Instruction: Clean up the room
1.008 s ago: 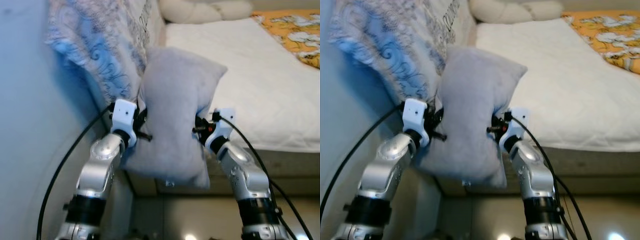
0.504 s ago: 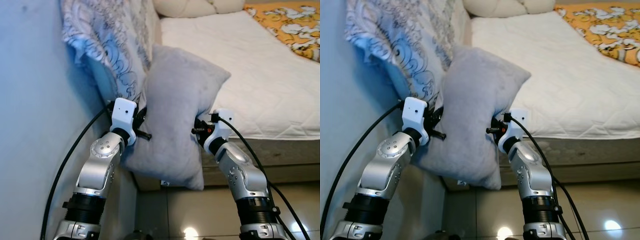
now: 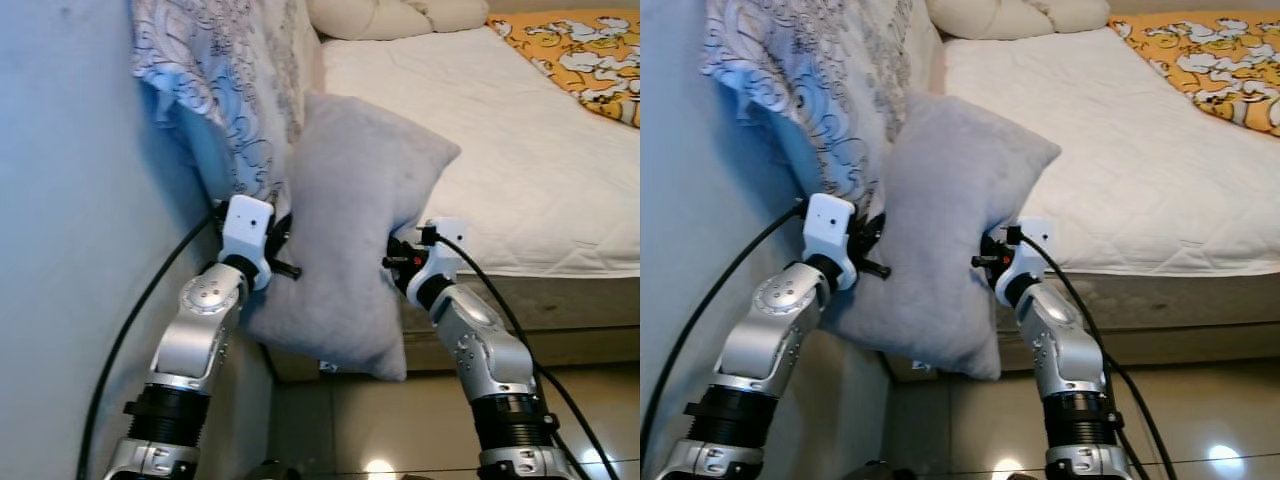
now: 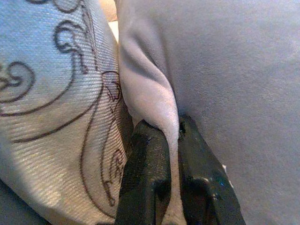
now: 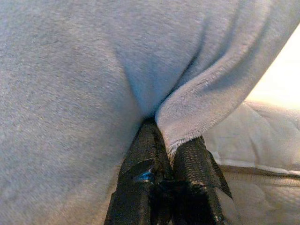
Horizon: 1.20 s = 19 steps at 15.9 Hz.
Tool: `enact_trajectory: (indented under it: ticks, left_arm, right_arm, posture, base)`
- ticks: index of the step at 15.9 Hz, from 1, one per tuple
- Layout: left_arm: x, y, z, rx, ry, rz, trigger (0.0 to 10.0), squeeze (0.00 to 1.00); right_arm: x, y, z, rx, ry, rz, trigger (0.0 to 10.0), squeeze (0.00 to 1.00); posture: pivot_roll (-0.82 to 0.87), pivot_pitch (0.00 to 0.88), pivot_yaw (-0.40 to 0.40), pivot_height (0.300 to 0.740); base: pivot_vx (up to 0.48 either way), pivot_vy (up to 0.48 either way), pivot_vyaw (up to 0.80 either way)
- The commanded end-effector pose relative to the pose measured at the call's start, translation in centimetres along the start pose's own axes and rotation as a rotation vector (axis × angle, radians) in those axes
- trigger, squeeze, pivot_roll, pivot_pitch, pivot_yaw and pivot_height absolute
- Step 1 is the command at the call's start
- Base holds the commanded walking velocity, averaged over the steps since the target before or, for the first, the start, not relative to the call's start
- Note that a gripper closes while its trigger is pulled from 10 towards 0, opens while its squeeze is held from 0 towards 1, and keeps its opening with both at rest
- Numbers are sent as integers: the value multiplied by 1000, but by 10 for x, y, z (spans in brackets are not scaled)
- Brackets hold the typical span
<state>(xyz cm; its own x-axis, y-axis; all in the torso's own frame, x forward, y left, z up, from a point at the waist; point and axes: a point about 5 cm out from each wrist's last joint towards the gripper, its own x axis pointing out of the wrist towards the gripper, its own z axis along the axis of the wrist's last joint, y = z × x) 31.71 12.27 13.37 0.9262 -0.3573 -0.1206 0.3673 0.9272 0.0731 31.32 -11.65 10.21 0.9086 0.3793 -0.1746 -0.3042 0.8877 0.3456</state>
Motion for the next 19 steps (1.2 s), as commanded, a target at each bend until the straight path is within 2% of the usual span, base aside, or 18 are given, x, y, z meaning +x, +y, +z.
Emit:
enact_trajectory:
  ticks: [1,5,8,10,13,16,19]
  left_arm:
    - [4,-5,8,15,-33,-17,10000,0]
    - [5,-2,6,-19,-20,20,10000,0]
    - [5,-2,9,22,-45,12,10000,0]
    - [7,-5,10,11,-55,0,10000,0]
    - [9,-7,12,6,-58,-11,10000,0]
    - [11,-6,13,6,-64,-17,10000,0]
    - [12,-8,13,9,-63,-32,10000,0]
  right_arm:
    - [4,5,12,-10,-39,26,10000,0]
    - [3,2,11,-12,-35,12,10000,0]
    - [2,0,15,1,-56,-3,10000,0]
    - [1,-3,17,6,-67,-12,10000,0]
    - [0,-5,17,1,-61,-29,10000,0]
    - [1,-7,16,8,-58,-44,10000,0]
    - [2,-7,17,13,-68,-52,10000,0]
  posture:
    - [7,0,78,740]
    - [8,0,76,740]
    - [3,0,79,740]
    - [-3,0,84,740]
    - [-5,0,91,740]
    - [-3,0,94,740]
    - [-2,0,96,740]
  base:
    - [0,-469,0]
    - [0,-85,0]
    - [0,0,0]
    - [0,0,0]
    - [281,0,0]
    - [322,0,-667]
    - [333,0,0]
